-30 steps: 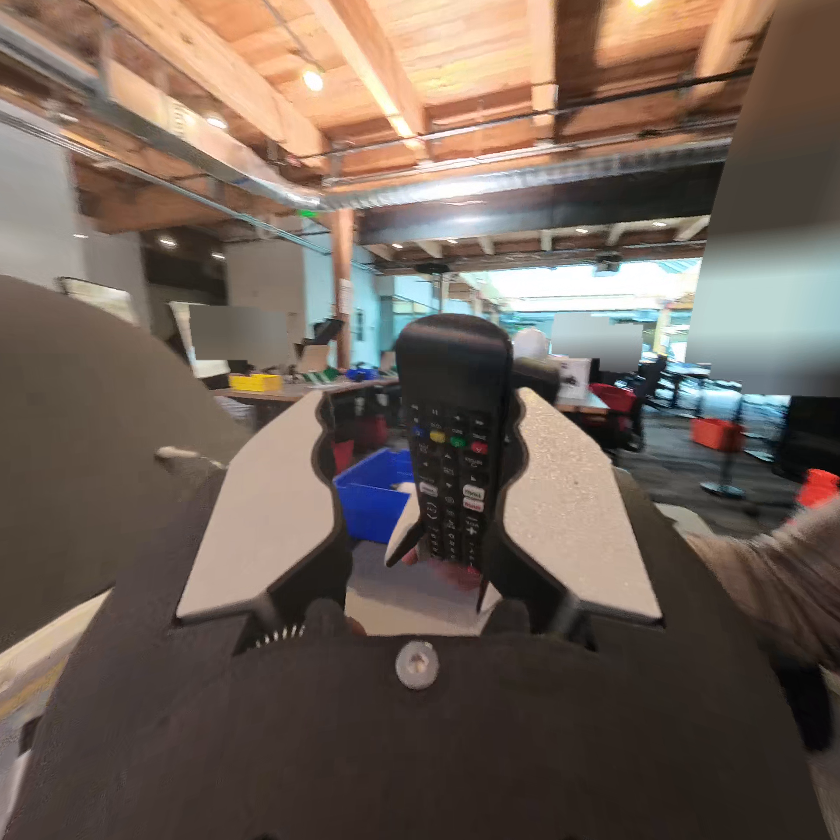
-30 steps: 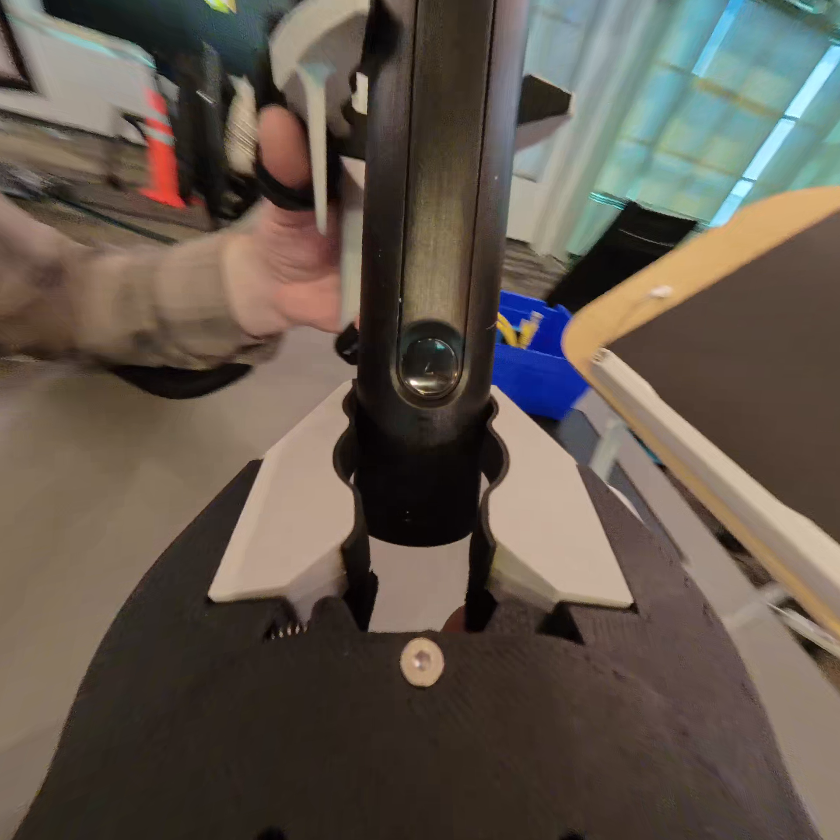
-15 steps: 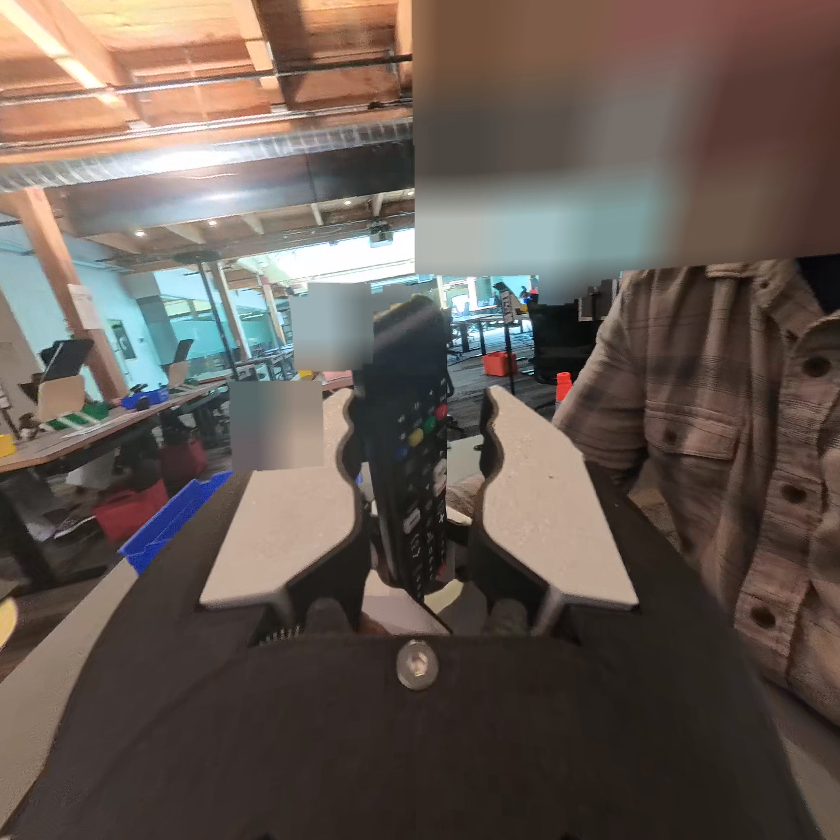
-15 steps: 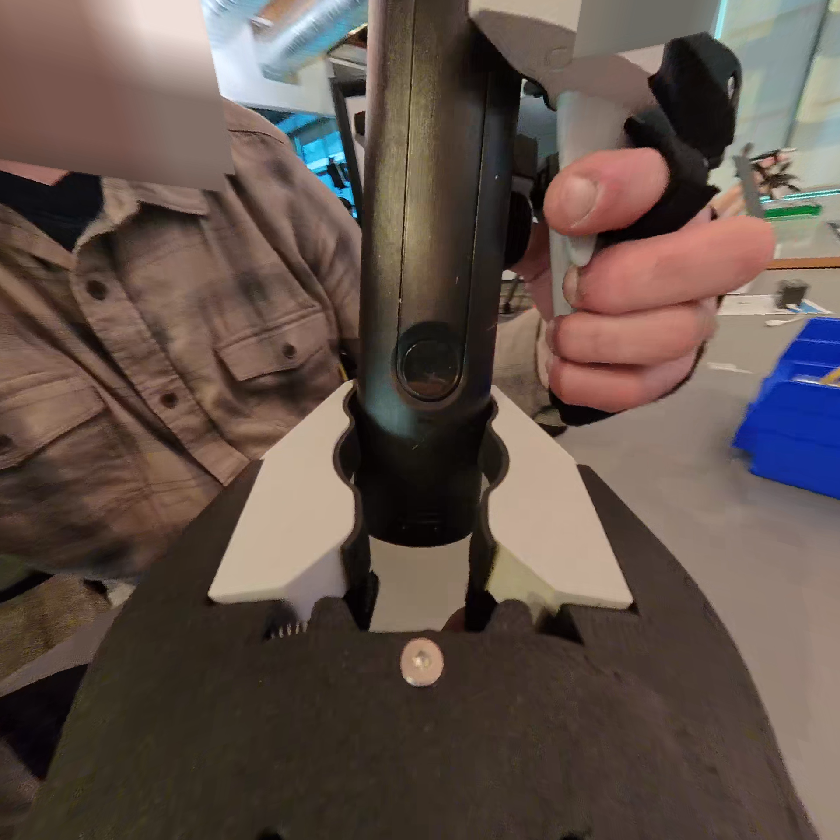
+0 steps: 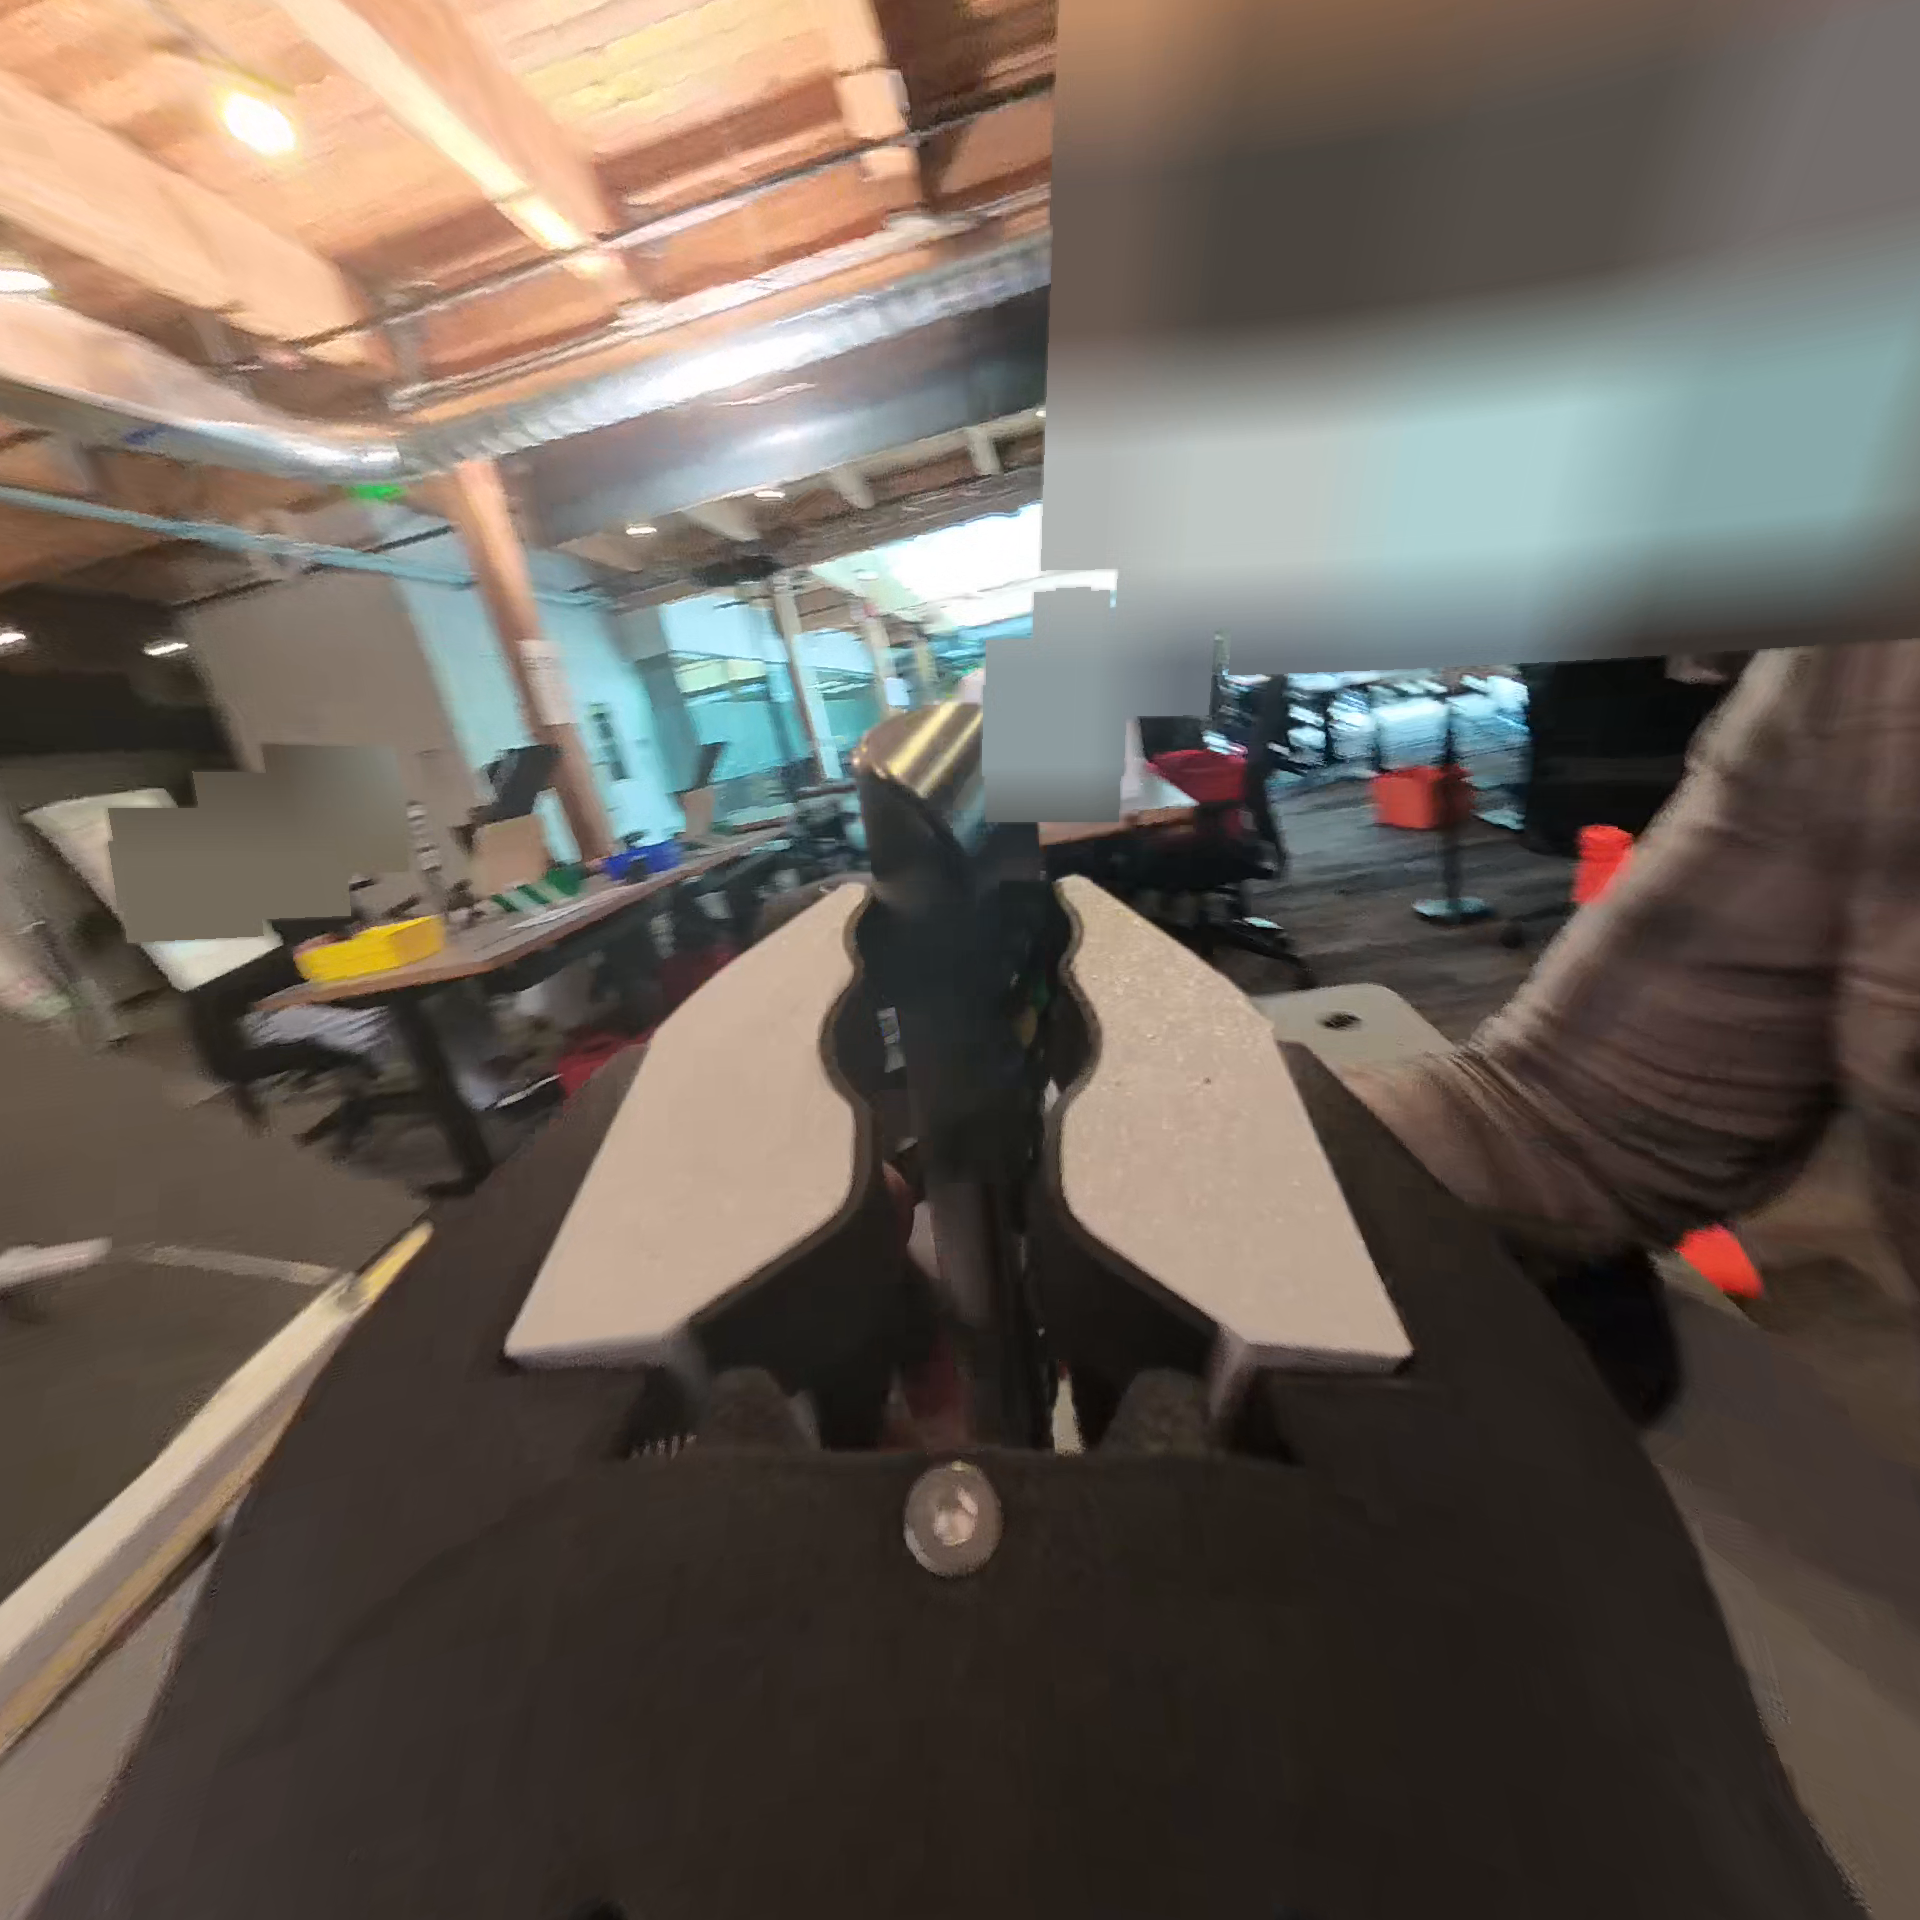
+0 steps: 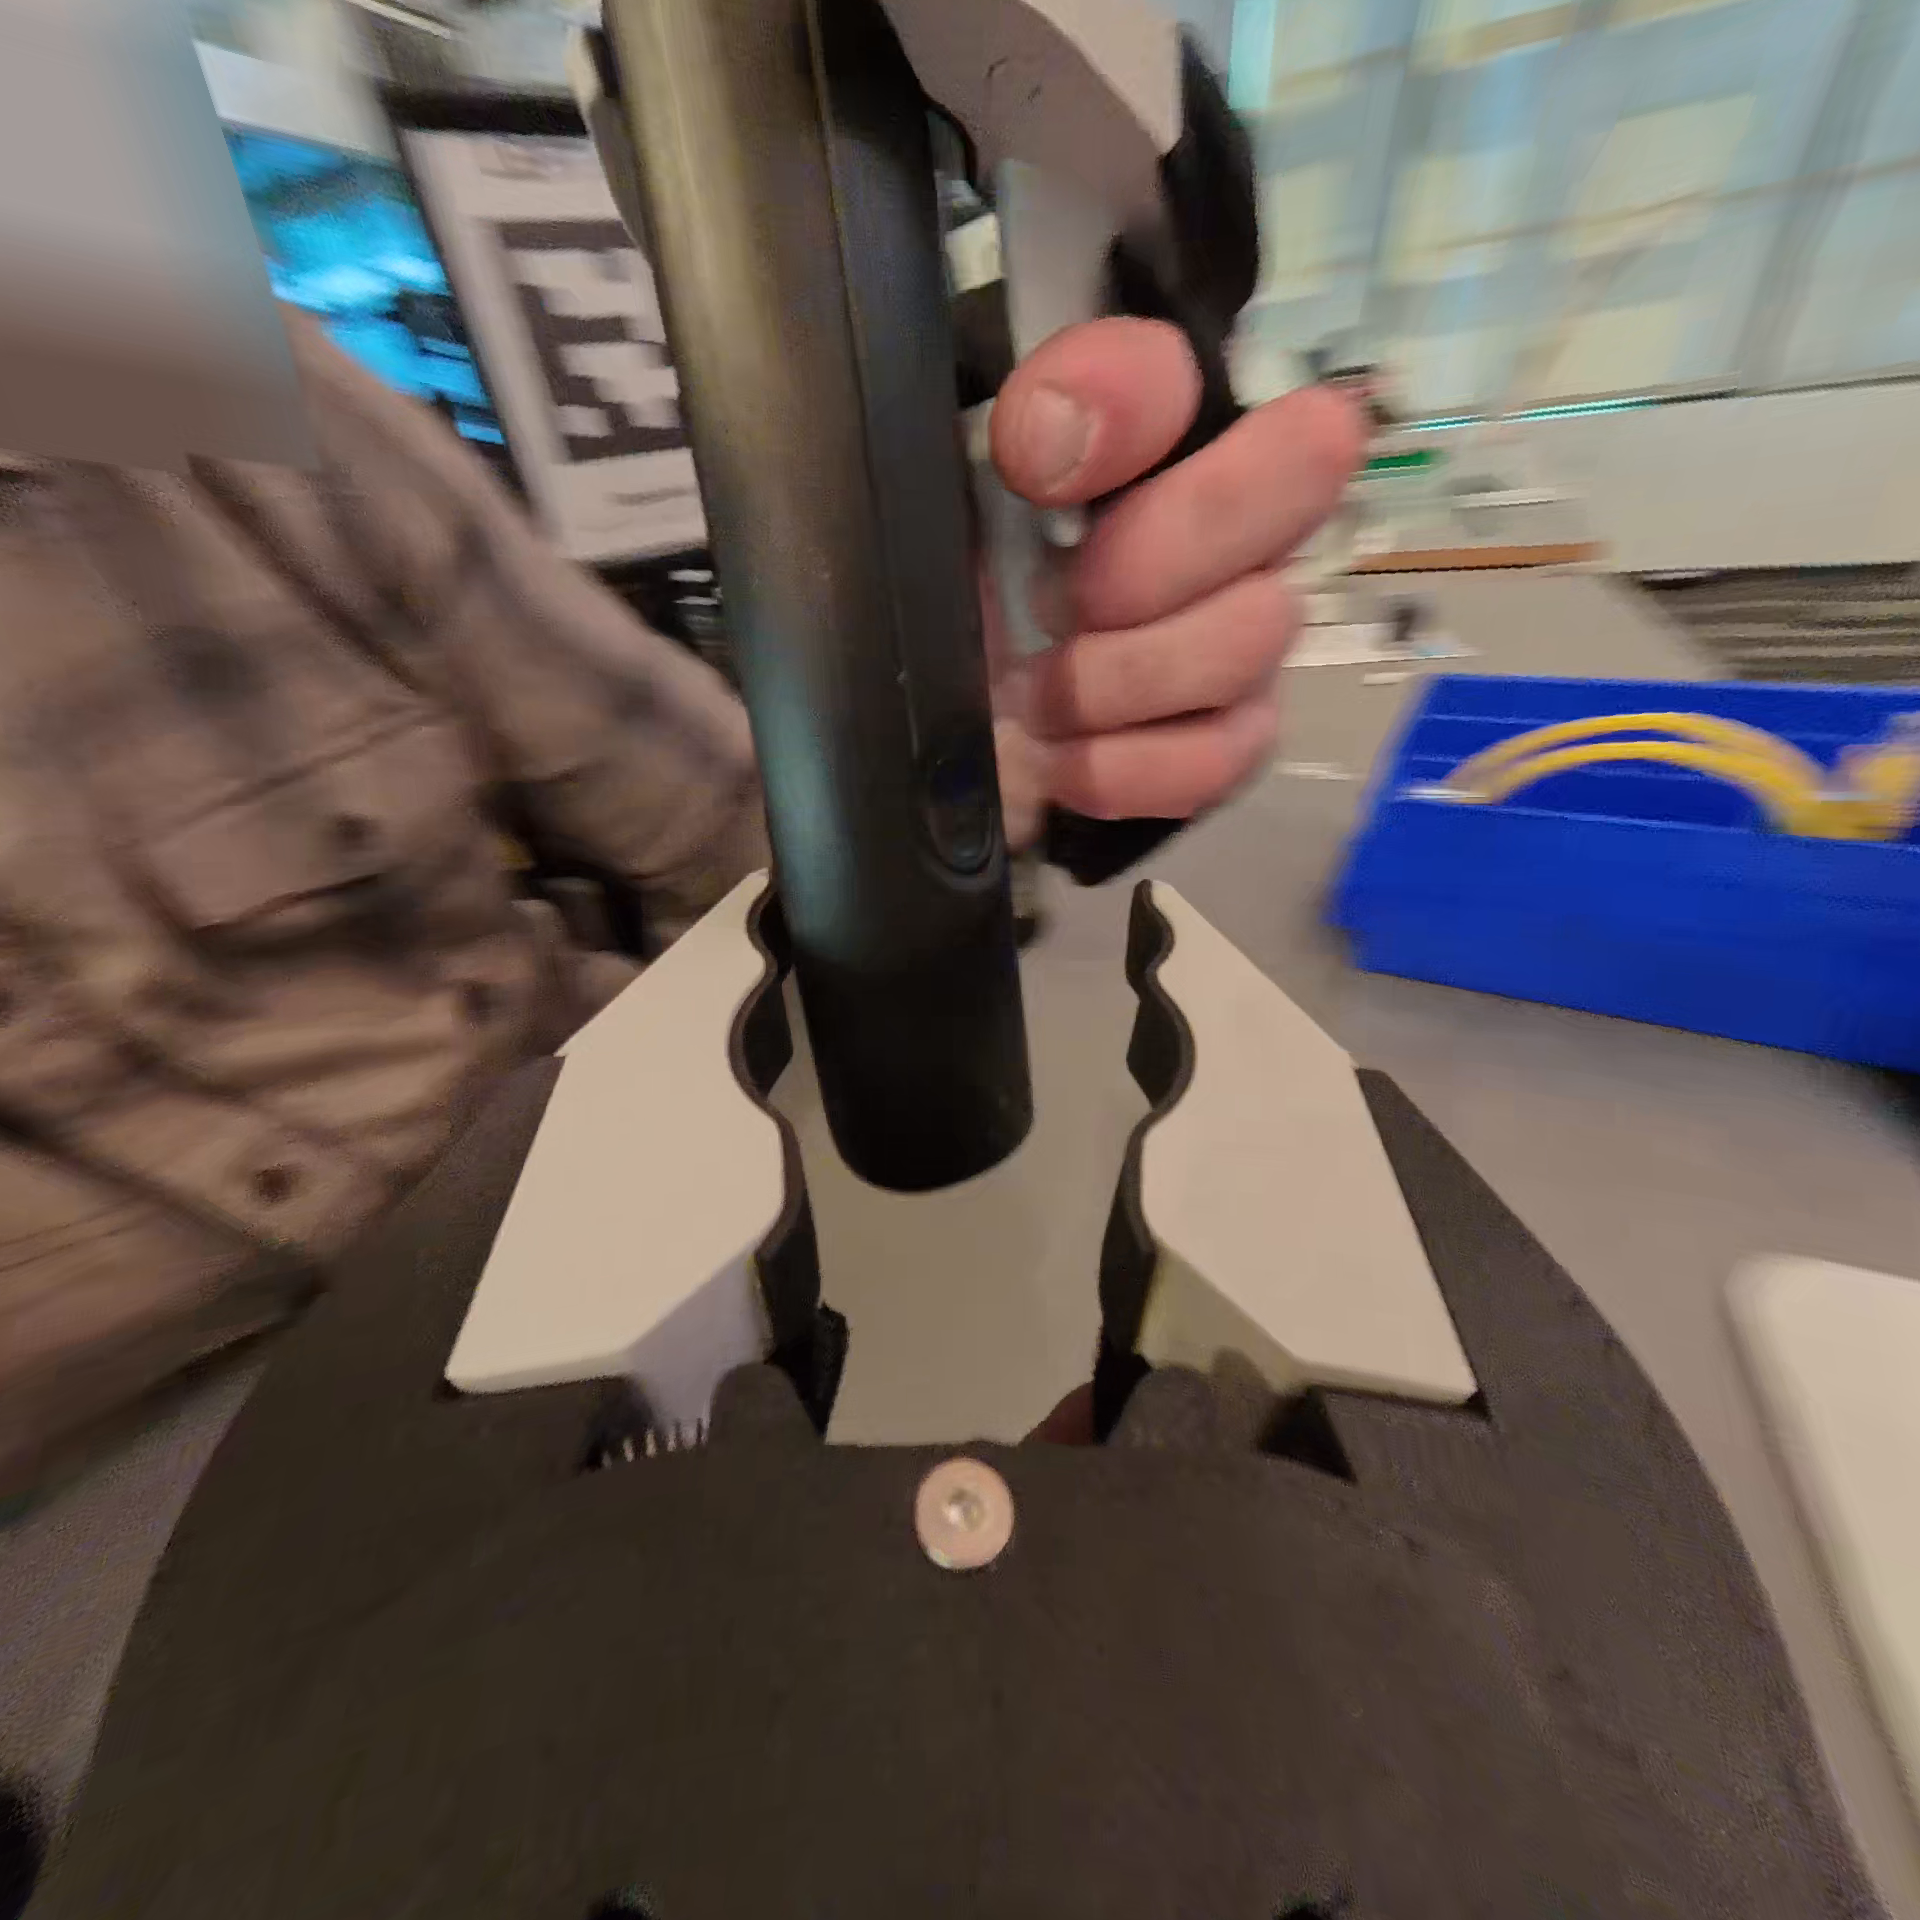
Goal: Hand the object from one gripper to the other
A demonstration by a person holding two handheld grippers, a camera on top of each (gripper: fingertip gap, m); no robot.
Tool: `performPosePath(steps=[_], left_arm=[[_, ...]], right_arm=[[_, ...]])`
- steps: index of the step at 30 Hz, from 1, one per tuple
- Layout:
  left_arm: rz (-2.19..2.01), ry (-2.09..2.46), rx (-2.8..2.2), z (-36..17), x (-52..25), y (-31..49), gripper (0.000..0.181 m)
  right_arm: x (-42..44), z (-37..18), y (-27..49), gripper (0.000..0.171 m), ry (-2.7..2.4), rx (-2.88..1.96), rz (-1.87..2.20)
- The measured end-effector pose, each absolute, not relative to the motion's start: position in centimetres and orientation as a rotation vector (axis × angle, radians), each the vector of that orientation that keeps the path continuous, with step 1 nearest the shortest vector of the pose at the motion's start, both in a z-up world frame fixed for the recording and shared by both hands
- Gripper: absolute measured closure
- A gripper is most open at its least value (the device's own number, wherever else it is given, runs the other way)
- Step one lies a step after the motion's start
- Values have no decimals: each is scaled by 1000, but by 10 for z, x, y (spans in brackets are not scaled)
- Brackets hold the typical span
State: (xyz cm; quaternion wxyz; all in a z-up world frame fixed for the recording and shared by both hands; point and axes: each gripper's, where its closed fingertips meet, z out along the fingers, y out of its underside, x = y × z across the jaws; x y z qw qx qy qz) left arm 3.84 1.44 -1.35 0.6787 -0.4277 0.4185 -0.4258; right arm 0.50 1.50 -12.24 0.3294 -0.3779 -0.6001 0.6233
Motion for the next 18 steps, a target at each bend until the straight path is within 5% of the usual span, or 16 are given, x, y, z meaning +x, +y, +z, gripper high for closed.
performPosePath(steps=[8,18], left_arm=[[-875,717,-1157,-17,6,65,156],[-894,814,-1171,-28,29,55,156]], right_arm=[[5,-87,64,132,-1396,-1020,1089],[-2,-82,46,150,-1396,-1001,1266]])
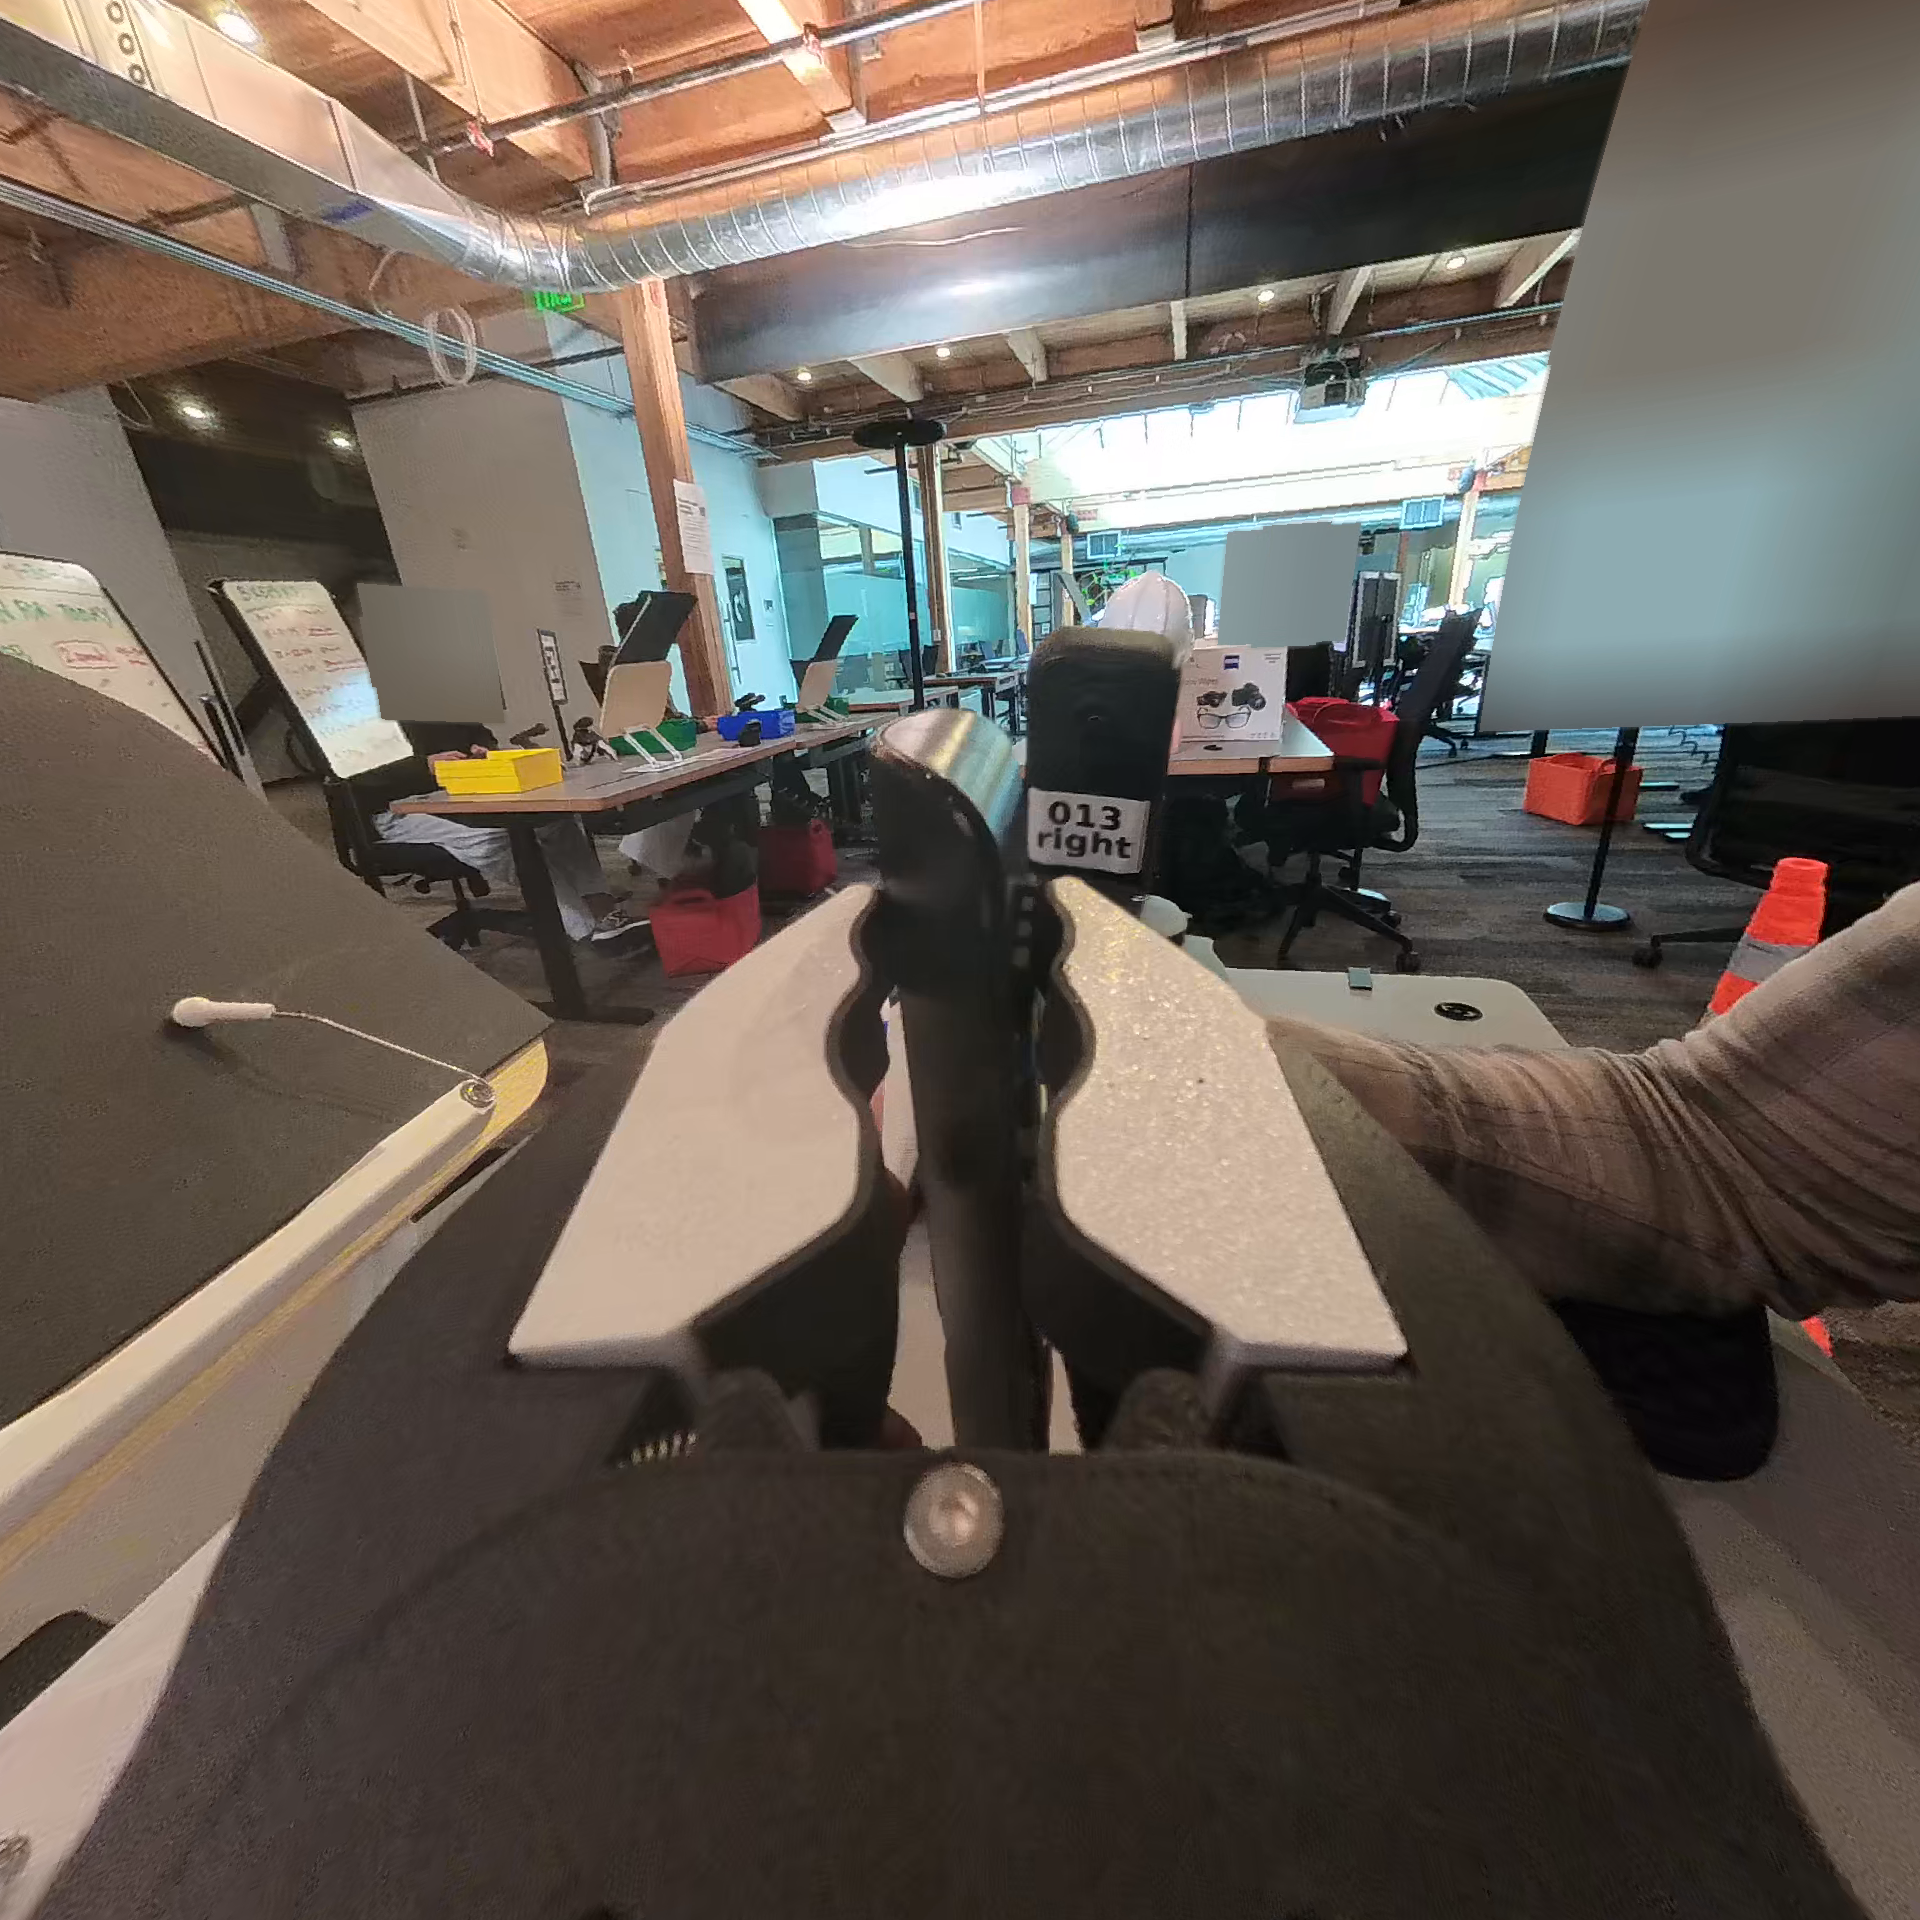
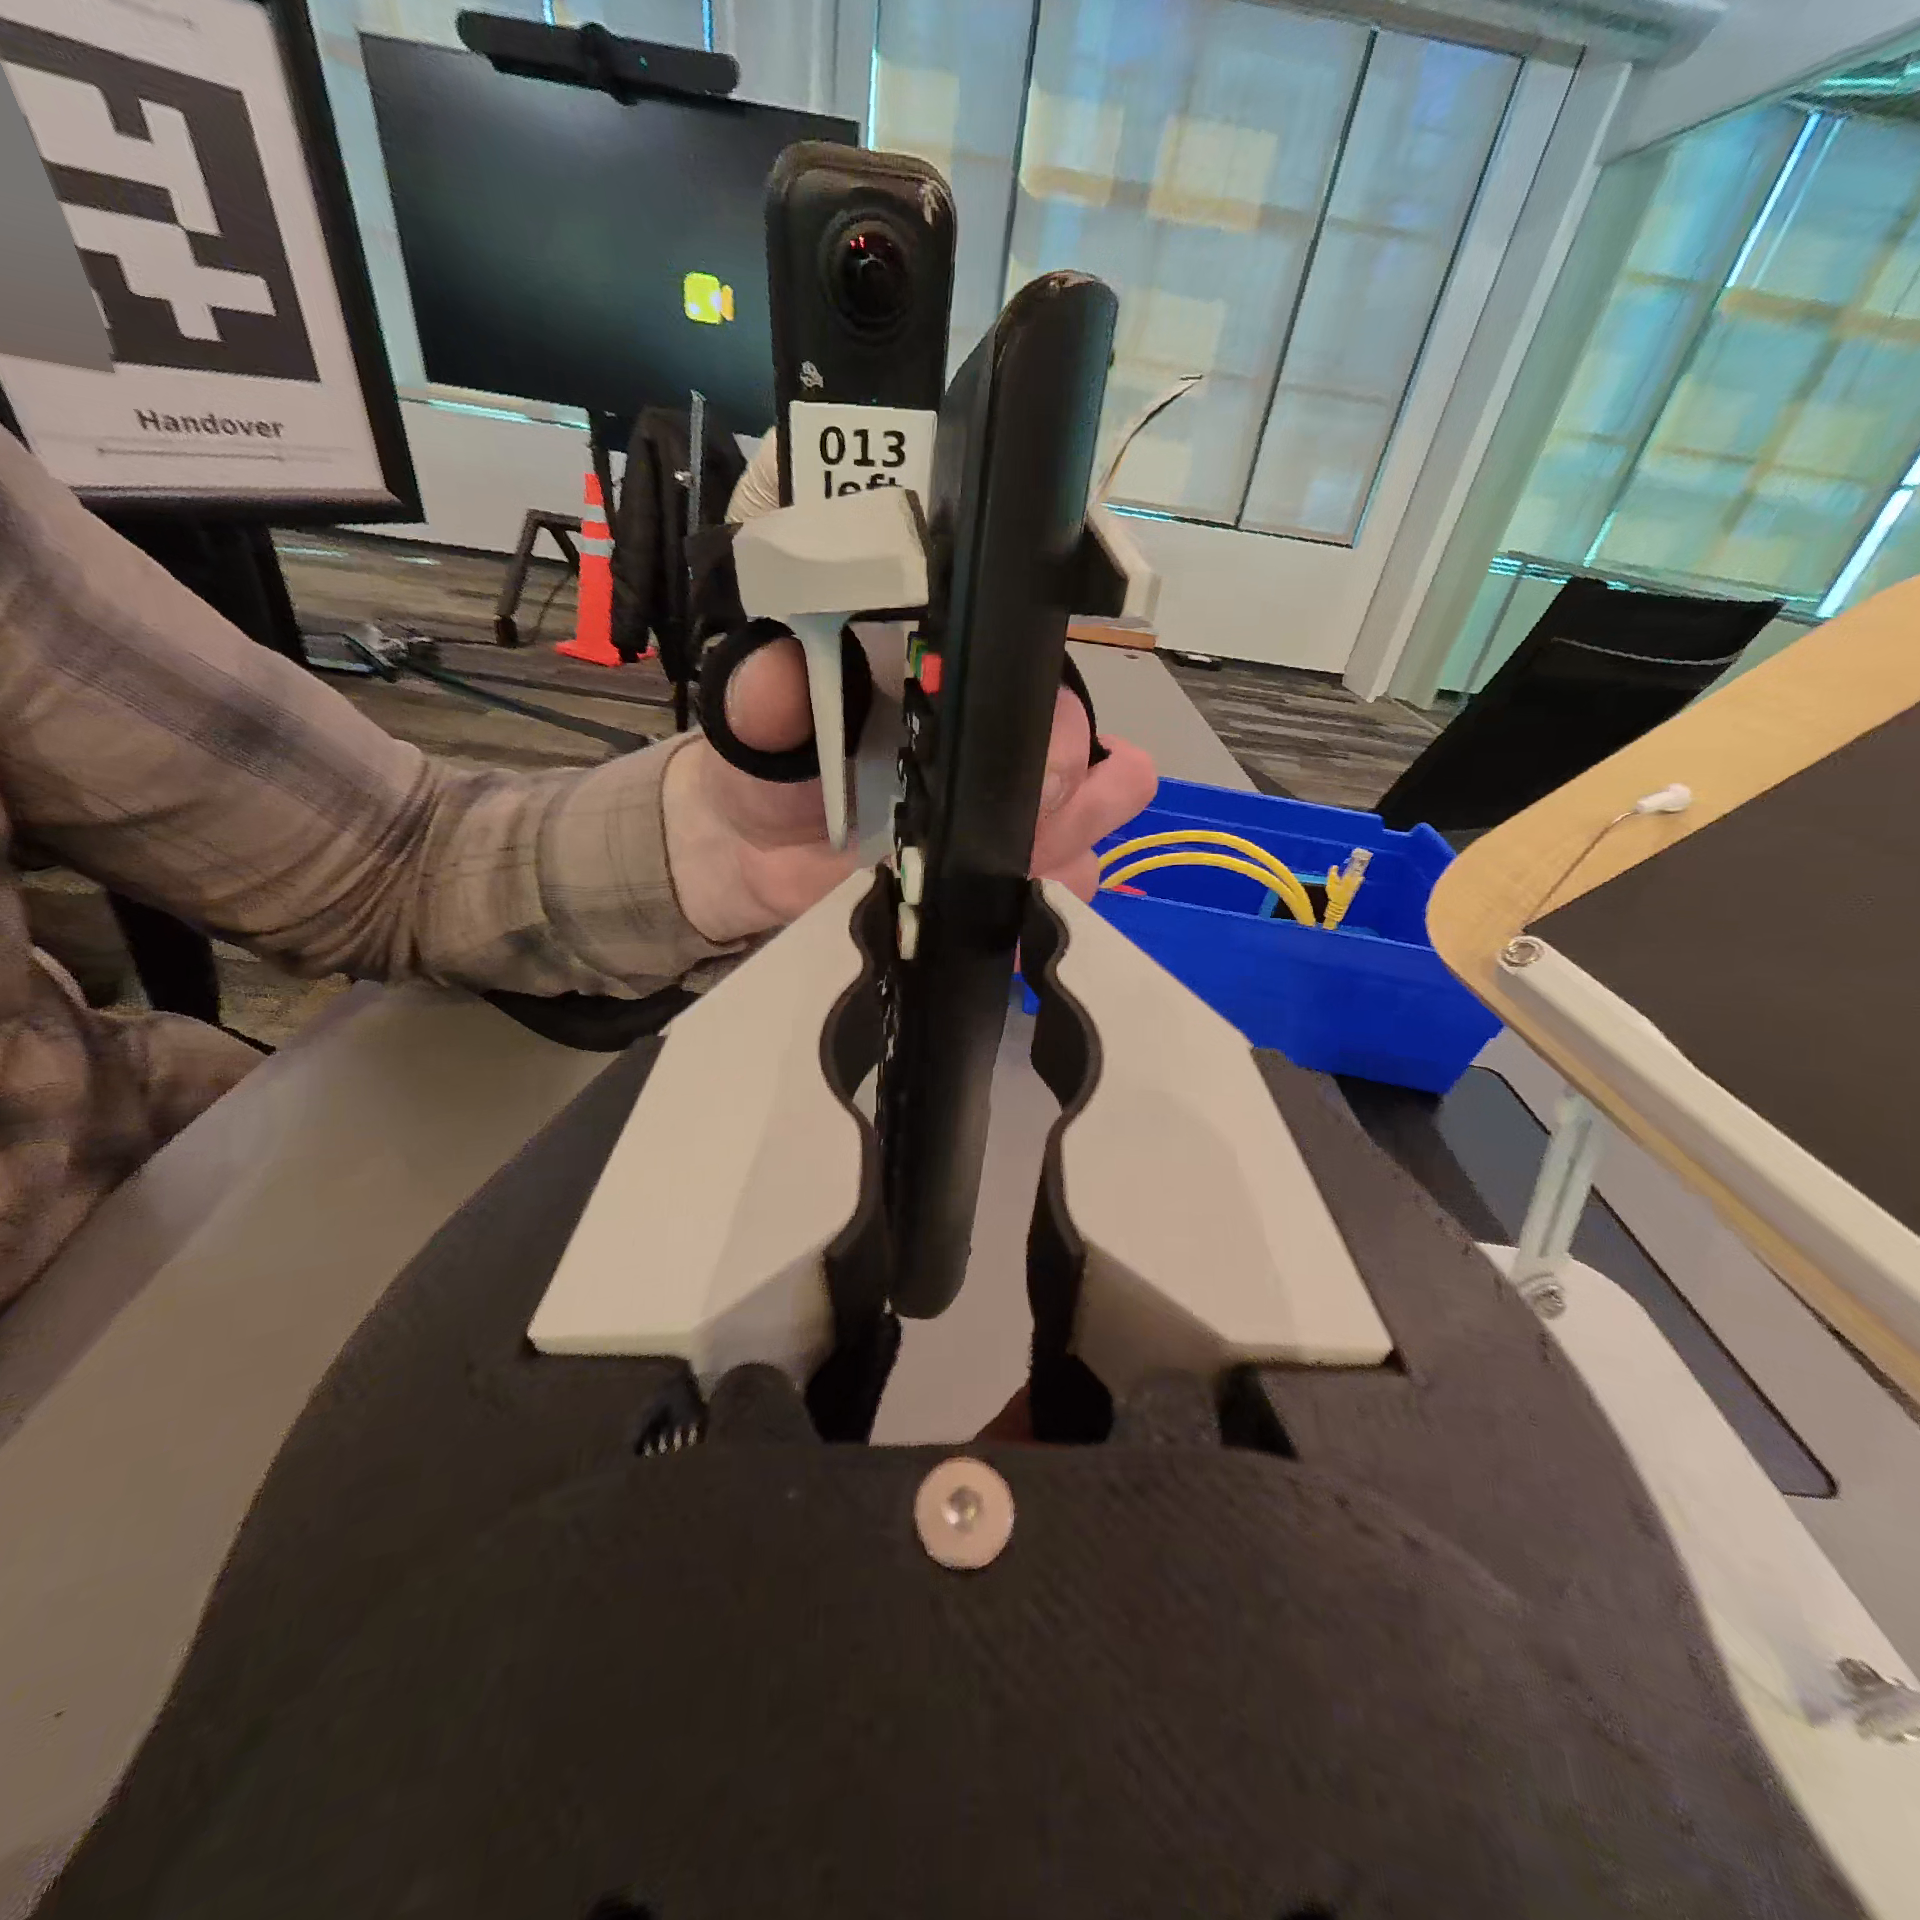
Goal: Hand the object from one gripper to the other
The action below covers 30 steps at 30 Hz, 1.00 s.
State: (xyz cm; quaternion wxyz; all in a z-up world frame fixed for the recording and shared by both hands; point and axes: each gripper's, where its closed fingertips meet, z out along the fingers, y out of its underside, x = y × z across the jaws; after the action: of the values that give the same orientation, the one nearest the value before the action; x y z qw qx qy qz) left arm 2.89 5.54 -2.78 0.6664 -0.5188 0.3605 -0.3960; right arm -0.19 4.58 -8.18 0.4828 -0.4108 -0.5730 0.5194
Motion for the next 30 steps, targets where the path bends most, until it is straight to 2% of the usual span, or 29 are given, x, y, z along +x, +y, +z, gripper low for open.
performPosePath(steps=[5,8,11,16,19,24,30], left_arm=[[-849,816,-1158,-27,28,58,154],[-739,752,-1170,-22,13,72,132],[-715,662,-1195,-13,-3,81,125],[-1023,553,-1225,5,-24,75,132],[-1161,571,-1355,-8,-30,78,129],[-1201,704,-1579,-48,-27,79,123],[-1391,912,-1659,-89,-22,61,130]], right_arm=[[-2,-80,54,150,-1358,-990,1219],[-3,-75,70,151,-1300,-1004,1031],[-1,-69,92,150,-1248,-990,689],[13,-60,118,151,-1227,-749,-89],[14,-58,119,151,-1265,-551,-472],[3,-64,106,150,-1294,-401,-570],[-10,-89,101,151,-1364,-317,-601]])
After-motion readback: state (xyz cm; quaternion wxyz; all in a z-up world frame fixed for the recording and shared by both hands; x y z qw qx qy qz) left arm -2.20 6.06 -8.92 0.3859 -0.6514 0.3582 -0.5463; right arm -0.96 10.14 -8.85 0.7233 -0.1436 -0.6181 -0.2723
